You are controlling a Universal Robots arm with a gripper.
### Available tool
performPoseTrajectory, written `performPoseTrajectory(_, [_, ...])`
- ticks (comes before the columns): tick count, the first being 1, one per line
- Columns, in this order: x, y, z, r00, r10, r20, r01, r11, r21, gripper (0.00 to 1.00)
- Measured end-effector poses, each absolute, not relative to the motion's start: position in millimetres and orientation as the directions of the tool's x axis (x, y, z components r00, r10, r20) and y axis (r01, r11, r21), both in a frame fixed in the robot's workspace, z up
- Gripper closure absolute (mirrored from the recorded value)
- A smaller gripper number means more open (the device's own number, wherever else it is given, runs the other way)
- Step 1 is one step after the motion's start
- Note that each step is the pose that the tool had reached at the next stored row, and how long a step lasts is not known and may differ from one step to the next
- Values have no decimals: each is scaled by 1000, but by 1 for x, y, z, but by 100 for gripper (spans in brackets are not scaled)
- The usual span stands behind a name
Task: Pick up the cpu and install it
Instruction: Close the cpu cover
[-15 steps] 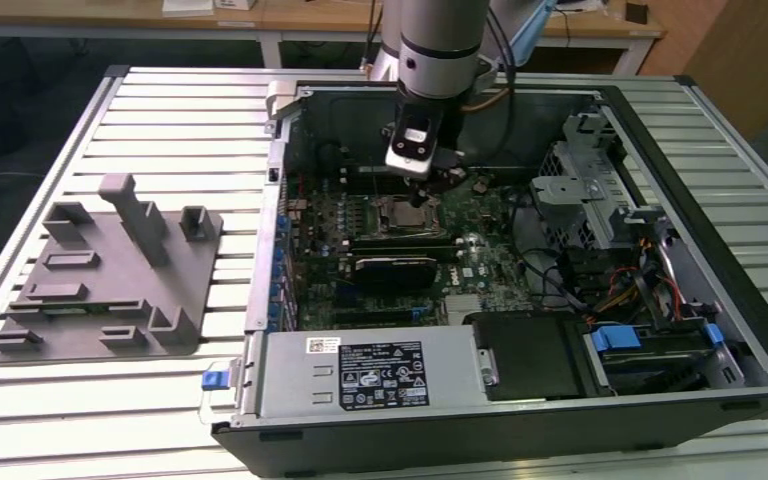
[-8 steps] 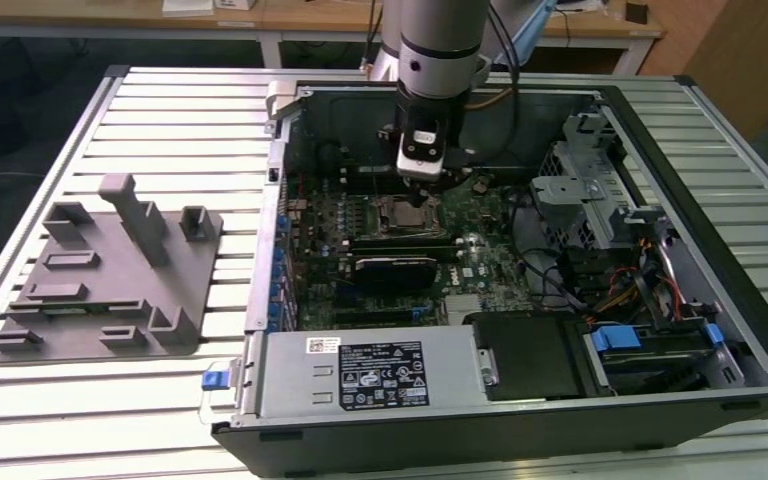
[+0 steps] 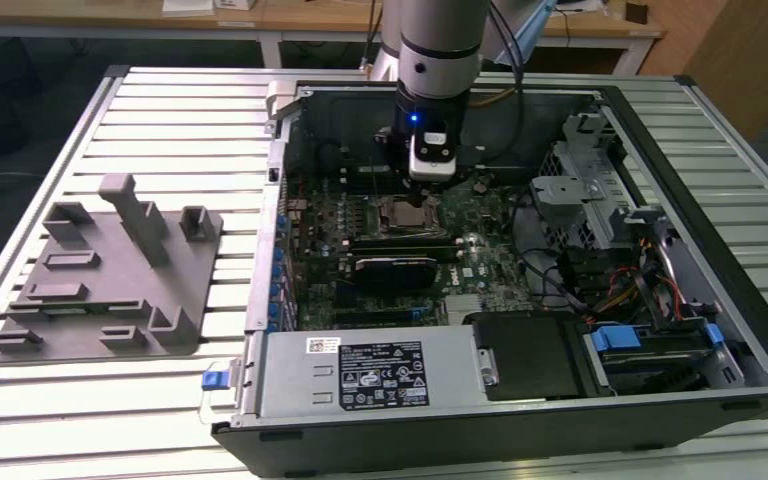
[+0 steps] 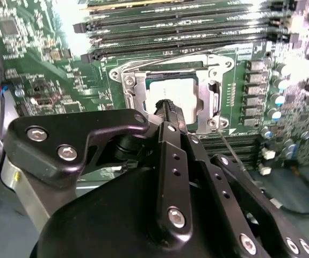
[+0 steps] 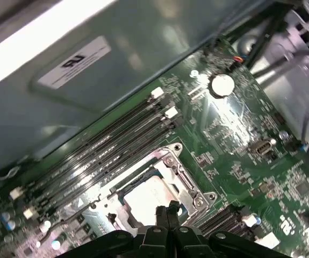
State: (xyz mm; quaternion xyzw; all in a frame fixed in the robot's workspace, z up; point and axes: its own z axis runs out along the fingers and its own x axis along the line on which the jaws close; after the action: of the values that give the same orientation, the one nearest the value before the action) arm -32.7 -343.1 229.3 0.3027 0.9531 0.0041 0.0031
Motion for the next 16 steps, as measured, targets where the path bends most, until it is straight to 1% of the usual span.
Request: performPoseTrajectory(16, [-33,-343,229,-947,322,-3,322,947,10,89])
